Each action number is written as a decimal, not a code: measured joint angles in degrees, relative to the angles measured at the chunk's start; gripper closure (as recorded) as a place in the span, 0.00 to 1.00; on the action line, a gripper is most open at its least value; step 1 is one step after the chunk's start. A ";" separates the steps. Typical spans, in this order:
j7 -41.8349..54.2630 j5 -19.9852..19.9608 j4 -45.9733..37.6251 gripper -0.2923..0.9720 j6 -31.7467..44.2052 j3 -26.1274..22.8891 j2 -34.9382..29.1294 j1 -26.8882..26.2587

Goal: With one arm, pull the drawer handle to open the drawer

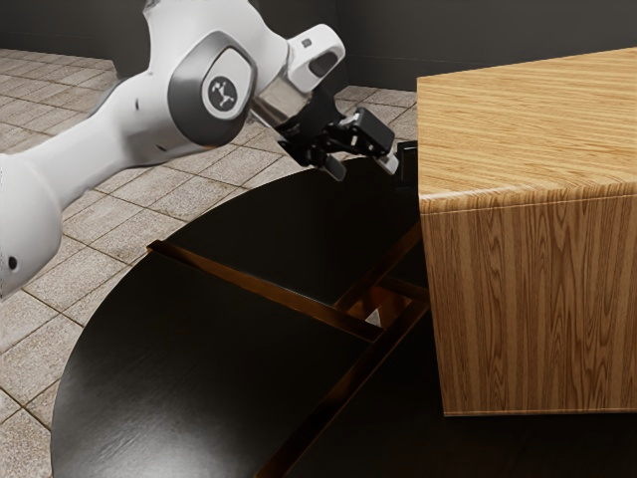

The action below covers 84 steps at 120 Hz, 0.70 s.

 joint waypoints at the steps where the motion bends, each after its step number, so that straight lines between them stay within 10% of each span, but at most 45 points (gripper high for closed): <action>1: 0.01 0.00 0.12 0.23 0.00 -0.01 0.07 0.00; 84: 0.76 -0.25 -3.29 0.23 0.03 0.41 -1.74 -0.06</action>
